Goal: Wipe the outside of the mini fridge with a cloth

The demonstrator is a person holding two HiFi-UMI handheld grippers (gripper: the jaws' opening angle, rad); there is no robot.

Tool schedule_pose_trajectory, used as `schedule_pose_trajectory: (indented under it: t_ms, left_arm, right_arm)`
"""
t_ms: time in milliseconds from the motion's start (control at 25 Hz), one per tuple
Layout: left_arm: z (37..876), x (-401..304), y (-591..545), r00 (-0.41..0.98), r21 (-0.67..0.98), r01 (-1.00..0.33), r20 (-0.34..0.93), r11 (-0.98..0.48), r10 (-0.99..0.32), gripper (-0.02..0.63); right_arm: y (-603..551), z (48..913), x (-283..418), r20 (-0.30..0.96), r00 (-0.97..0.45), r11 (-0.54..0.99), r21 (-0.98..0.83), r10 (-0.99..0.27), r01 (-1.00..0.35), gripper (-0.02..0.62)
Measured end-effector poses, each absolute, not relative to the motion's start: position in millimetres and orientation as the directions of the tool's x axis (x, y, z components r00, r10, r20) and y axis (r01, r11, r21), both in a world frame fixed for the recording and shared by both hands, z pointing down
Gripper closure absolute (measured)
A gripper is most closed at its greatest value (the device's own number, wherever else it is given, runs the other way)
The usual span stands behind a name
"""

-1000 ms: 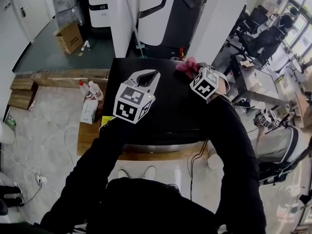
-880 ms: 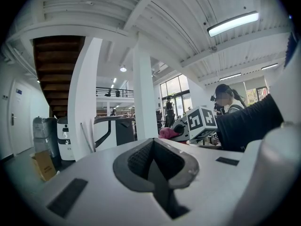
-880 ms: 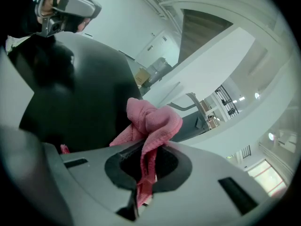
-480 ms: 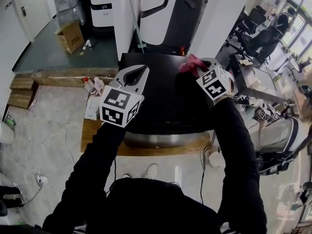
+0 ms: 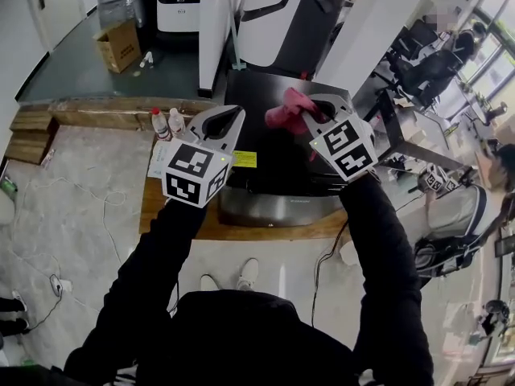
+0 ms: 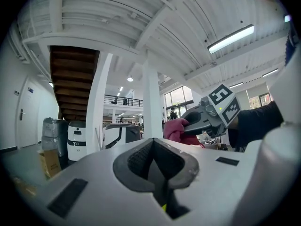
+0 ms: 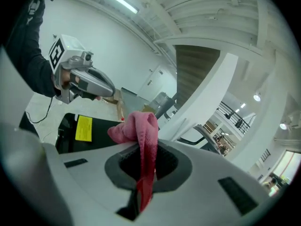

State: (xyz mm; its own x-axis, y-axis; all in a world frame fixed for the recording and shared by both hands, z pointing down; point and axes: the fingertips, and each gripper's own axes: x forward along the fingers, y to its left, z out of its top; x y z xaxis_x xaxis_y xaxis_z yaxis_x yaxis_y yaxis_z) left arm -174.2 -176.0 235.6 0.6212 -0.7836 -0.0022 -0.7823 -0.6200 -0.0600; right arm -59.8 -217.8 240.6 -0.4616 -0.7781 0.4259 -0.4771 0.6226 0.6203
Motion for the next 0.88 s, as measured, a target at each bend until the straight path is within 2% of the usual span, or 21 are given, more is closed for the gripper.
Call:
schedule_pose_trajectory:
  t_ms: [200, 320, 480, 680, 880]
  left_arm:
    - [249.4, -192.9, -169.4, 0.627, -0.043, -0.778, 0.010, -0.626, -0.779, 0.600]
    - [260.6, -197.1, -161.5, 0.628, -0.030, -0.778, 0.025, -0.628, -0.778, 0.600]
    - [265.7, -187.1, -154.7, 0.622, -0.023, -0.782, 0.038, -0.623, -0.782, 0.600]
    - [268.4, -185.4, -149.8, 0.597, -0.034, -0.800, 0.052, -0.599, -0.800, 0.600]
    - [262.0, -155.1, -151.0, 0.578, -0.051, -0.812, 0.057, -0.581, -0.814, 0.600]
  right_arm:
    - [-199.5, 258.5, -126.0, 0.451, -0.515, 0.674, 0.607, -0.729, -0.422, 0.580]
    - [-194.0, 291.8, -149.9, 0.521, -0.507, 0.720, 0.583, -0.686, -0.376, 0.580]
    - [-190.2, 334.8, -152.8, 0.619, -0.481, 0.779, 0.553, -0.621, -0.295, 0.580]
    - [-187.5, 347.9, -158.5, 0.640, -0.437, 0.757, 0.631, -0.632, -0.170, 0.581]
    - [-191.9, 348.6, -131.9, 0.677, -0.441, 0.793, 0.590, -0.589, -0.153, 0.581]
